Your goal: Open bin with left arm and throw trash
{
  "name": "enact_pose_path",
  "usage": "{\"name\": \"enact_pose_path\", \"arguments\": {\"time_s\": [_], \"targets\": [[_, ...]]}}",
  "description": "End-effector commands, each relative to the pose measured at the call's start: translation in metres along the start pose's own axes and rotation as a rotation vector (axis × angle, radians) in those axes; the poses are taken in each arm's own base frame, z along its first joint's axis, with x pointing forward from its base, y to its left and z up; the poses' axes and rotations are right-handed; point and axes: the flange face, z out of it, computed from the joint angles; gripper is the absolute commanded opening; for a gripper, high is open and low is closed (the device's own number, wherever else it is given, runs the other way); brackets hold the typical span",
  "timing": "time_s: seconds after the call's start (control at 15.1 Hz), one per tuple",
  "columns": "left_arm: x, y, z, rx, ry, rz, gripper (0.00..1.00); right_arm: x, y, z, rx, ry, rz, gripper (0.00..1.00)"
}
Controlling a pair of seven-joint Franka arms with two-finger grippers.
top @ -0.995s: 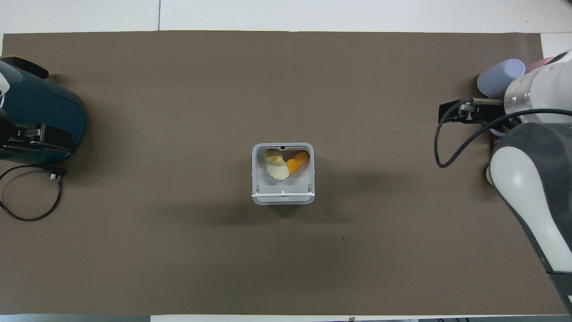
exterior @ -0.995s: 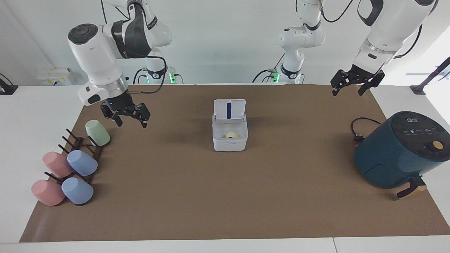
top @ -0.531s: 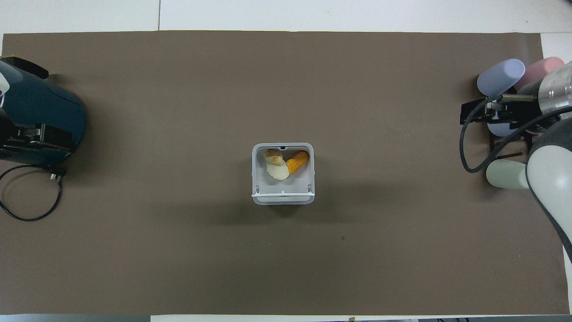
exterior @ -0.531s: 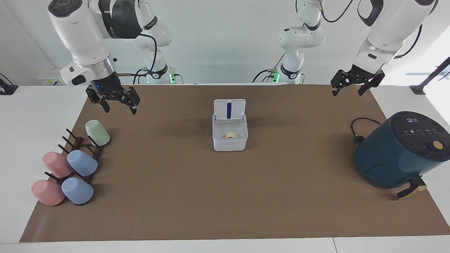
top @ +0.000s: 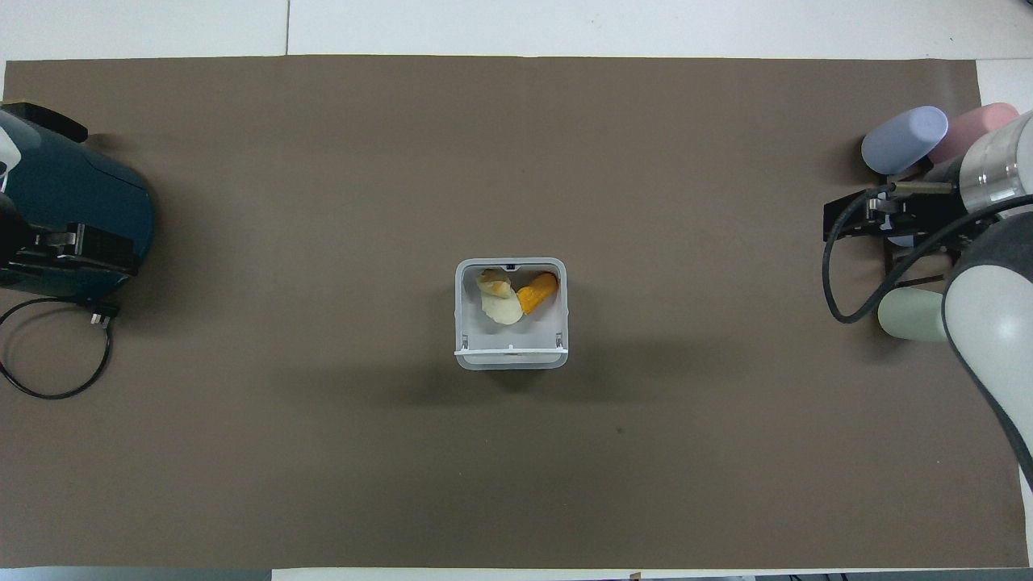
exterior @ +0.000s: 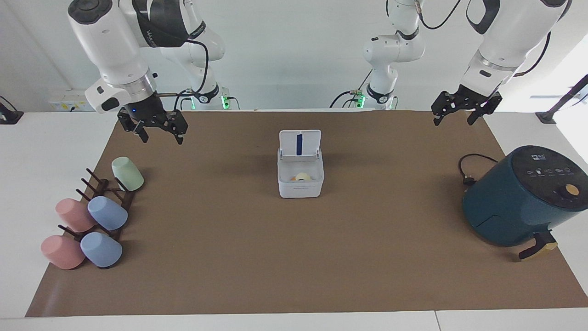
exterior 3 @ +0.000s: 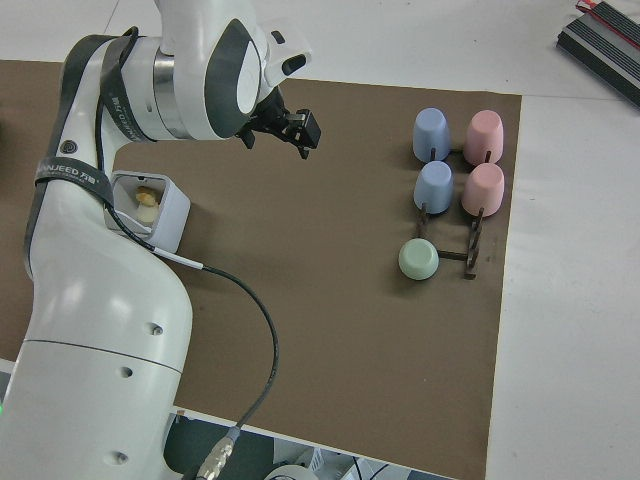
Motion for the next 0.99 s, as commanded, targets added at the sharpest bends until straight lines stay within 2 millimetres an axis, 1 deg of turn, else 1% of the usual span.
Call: {"name": "enact_pose_path", "arguments": {"time_s": [0.0, 0.13, 0.2, 0.4, 0.93], "targets": [[-0.002, 0.001, -0.002, 0.022, 0.006, -0.005, 1.0, -0.003, 0.002, -0.007, -0.017, 0.0, -0.03, 1.0], [-0.002, 0.002, -0.002, 0.022, 0.004, -0.003, 1.0, -0.003, 0.006, -0.012, -0.017, 0.001, -0.023, 1.0], [-0.002, 0.002, -0.002, 0.022, 0.006, -0.003, 1.0, -0.004, 0.01, -0.018, -0.018, -0.006, -0.017, 1.0], [-0.002, 0.002, -0.002, 0.021, 0.004, -0.003, 1.0, -0.008, 0.011, -0.025, -0.023, -0.038, -0.015, 1.0], [-0.002, 0.001, -0.002, 0.021, 0.004, -0.005, 1.0, -0.009, 0.008, -0.023, -0.018, -0.039, -0.013, 1.0]]}}
